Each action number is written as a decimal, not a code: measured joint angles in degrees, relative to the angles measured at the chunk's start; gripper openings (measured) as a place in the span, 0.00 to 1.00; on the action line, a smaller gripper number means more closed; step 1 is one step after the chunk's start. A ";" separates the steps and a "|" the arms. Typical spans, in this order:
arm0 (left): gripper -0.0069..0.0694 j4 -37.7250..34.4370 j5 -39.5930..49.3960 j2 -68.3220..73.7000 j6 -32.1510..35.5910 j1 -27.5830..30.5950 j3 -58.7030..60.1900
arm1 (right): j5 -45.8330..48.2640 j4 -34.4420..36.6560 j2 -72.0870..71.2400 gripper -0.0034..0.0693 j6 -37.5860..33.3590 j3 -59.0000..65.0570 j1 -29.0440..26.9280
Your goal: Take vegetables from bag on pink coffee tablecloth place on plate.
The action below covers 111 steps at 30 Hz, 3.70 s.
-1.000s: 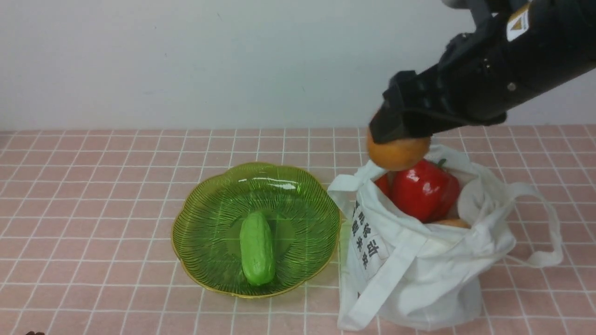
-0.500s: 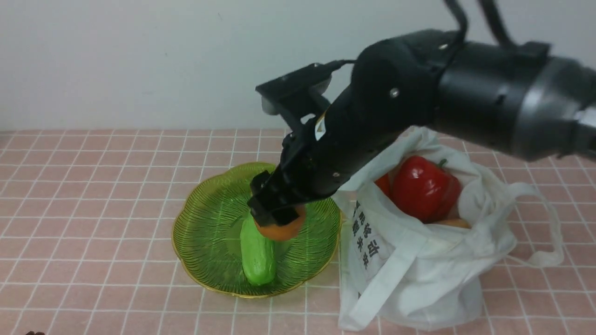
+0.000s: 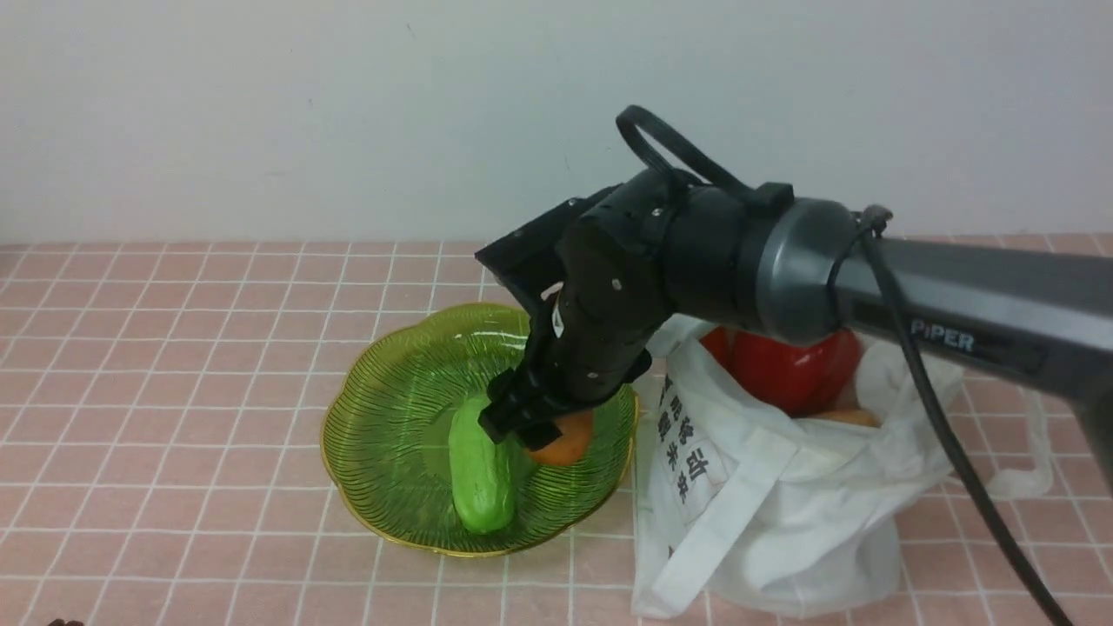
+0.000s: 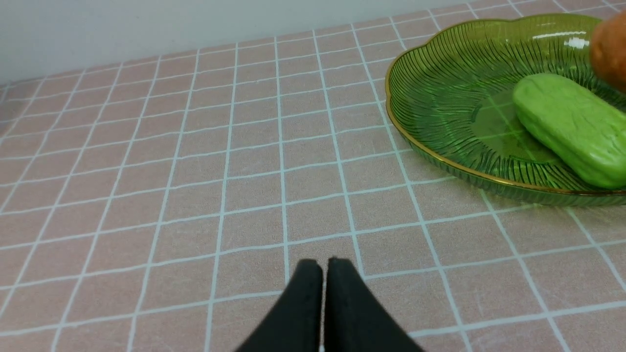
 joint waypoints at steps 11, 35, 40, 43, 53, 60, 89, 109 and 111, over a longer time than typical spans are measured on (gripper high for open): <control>0.08 0.00 0.00 0.00 0.00 0.00 0.00 | 7.60 2.51 0.00 0.93 0.54 -7.42 0.05; 0.08 0.00 0.00 0.00 0.00 0.00 0.00 | 21.14 -4.23 -47.42 0.03 7.67 -9.47 0.07; 0.08 0.00 0.00 0.00 0.00 0.00 0.00 | 16.25 -6.42 -67.88 0.03 10.71 10.89 0.07; 0.08 0.00 0.00 0.00 0.00 0.00 0.00 | 4.61 -7.39 -79.15 0.03 11.14 23.77 0.07; 0.08 0.00 0.00 0.00 0.00 0.00 0.00 | -34.20 -10.81 -114.18 0.03 11.14 65.57 0.07; 0.08 0.00 0.00 -0.03 0.00 0.07 0.00 | -38.94 -10.86 -119.02 0.03 12.47 75.23 0.07; 0.08 0.00 0.00 -0.03 0.00 0.14 0.00 | -39.93 3.67 -119.02 0.03 -4.81 79.72 -8.50; 0.08 0.00 0.00 -0.03 0.00 0.17 0.00 | -29.90 2.30 -118.97 0.03 -4.84 95.84 -42.57; 0.08 0.00 0.00 -0.03 0.00 0.17 0.00 | -29.90 2.30 -118.97 0.03 -4.84 95.84 -42.66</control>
